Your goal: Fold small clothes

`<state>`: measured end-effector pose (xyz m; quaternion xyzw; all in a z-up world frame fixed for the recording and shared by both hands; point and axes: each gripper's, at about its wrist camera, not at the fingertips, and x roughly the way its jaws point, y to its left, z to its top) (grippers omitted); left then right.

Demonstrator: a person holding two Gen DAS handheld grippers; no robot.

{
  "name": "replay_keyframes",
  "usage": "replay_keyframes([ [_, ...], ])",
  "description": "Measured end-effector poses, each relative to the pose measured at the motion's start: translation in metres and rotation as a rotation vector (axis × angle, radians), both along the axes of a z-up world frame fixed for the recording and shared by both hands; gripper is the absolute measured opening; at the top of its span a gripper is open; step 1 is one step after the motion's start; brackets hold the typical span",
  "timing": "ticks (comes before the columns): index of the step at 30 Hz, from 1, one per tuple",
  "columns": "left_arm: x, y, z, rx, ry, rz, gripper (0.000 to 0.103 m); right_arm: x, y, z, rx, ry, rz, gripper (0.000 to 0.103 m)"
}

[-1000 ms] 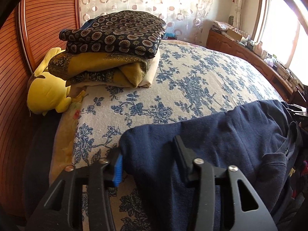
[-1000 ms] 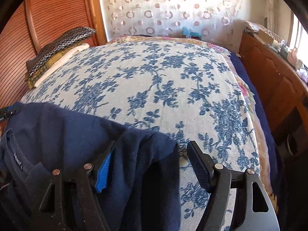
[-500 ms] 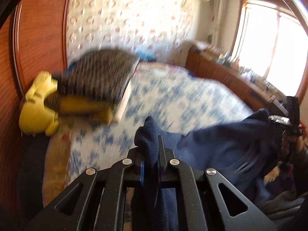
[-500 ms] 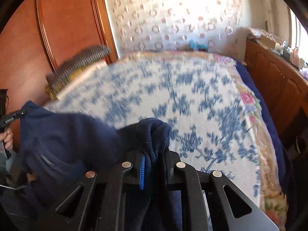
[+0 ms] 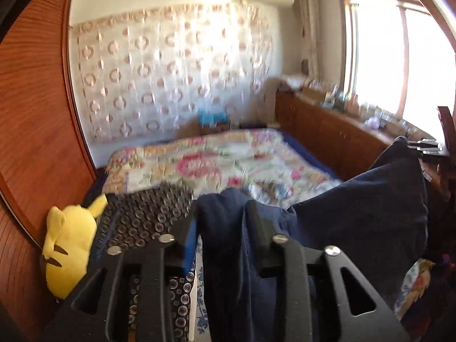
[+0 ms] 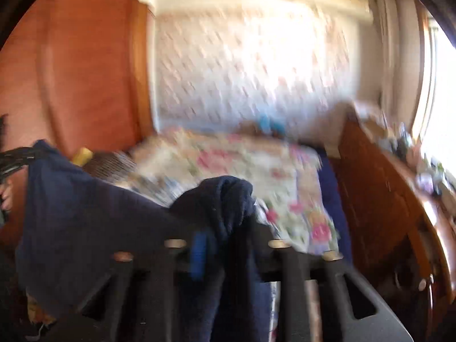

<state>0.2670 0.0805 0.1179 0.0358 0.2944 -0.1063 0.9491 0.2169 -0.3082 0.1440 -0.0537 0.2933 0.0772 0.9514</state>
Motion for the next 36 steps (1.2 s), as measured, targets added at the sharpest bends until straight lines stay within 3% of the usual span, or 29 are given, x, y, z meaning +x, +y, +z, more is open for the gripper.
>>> replay_keyframes([
  [2, 0.014, -0.004, -0.034, -0.019, 0.066, -0.005, 0.040, 0.016, -0.005, -0.015, -0.003, 0.036, -0.046, 0.046],
  [3, 0.013, -0.006, -0.044, -0.029, 0.081, -0.019, 0.047, 0.033, -0.014, -0.049, 0.014, 0.088, -0.067, 0.046],
  [4, 0.011, -0.007, -0.054, -0.031, 0.092, -0.028, 0.050, 0.033, -0.016, -0.062, 0.030, 0.098, -0.058, 0.046],
  [5, 0.008, -0.009, -0.064, -0.022, 0.105, -0.034, 0.060, 0.033, -0.016, -0.062, 0.030, 0.098, -0.058, 0.046],
  [6, 0.004, -0.012, -0.074, -0.014, 0.118, -0.044, 0.070, 0.031, -0.017, -0.092, 0.035, 0.132, -0.029, 0.046],
  [9, -0.007, -0.016, -0.095, 0.005, 0.148, -0.066, 0.078, 0.024, -0.020, -0.112, -0.004, 0.145, -0.002, 0.046],
  [17, -0.051, -0.030, -0.137, 0.008, 0.197, -0.109, 0.078, -0.018, -0.039, -0.156, 0.016, 0.161, 0.078, 0.046],
  [22, -0.065, -0.034, -0.161, 0.032, 0.220, -0.105, 0.078, -0.032, -0.052, -0.182, 0.031, 0.165, 0.068, 0.046],
  [30, -0.070, -0.042, -0.192, 0.072, 0.302, -0.119, 0.078, -0.066, -0.069, -0.195, 0.042, 0.163, 0.033, 0.046],
  [36, -0.074, -0.048, -0.199, 0.090, 0.274, -0.121, 0.081, -0.087, -0.055, -0.199, 0.031, 0.158, 0.028, 0.046],
])
